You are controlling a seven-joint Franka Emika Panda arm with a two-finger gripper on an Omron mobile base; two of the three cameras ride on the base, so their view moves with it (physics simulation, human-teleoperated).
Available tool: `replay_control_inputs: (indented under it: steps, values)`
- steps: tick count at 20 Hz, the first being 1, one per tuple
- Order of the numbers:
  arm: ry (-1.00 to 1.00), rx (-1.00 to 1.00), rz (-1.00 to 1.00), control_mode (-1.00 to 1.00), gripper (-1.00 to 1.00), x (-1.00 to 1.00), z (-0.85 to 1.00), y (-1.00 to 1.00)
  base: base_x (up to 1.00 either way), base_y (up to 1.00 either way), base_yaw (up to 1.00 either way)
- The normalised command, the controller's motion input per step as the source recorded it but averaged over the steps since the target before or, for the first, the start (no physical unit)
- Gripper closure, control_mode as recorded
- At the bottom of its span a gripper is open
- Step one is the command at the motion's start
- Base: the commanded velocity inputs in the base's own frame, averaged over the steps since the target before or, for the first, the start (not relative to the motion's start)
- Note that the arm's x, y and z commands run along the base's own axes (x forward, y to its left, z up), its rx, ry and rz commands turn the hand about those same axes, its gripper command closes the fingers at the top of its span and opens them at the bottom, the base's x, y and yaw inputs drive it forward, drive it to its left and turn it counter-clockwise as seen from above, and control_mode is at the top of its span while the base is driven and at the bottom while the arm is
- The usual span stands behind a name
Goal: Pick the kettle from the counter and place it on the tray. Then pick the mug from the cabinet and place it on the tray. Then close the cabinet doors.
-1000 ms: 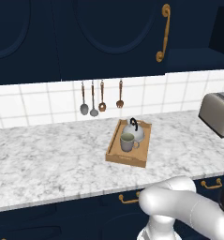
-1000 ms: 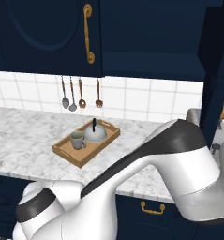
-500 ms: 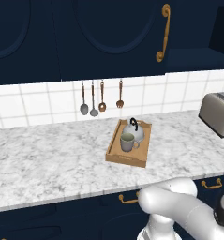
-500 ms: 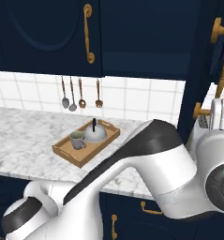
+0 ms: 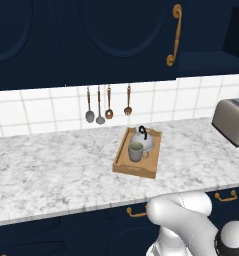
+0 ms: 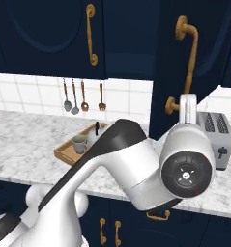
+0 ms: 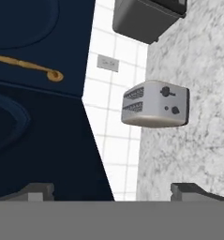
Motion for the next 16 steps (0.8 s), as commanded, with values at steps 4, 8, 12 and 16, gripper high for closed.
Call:
replay_control_inputs:
  steps: [4, 8, 12, 16]
  values:
    - [0.07, 0.00, 0.08, -1.00, -1.00, 0.62, 0.00, 0.67, 0.00, 0.00, 0.00]
    - [0.12, 0.00, 0.13, -1.00, -1.00, 0.64, 0.00, 0.63, 0.00, 0.00, 0.00]
    - [0.18, 0.00, 0.17, -1.00, -1.00, 0.76, 0.00, 0.58, 0.00, 0.00, 0.00]
    - [0.21, 0.00, 0.20, -1.00, -1.00, 0.84, -0.02, 0.50, 0.00, 0.00, 0.00]
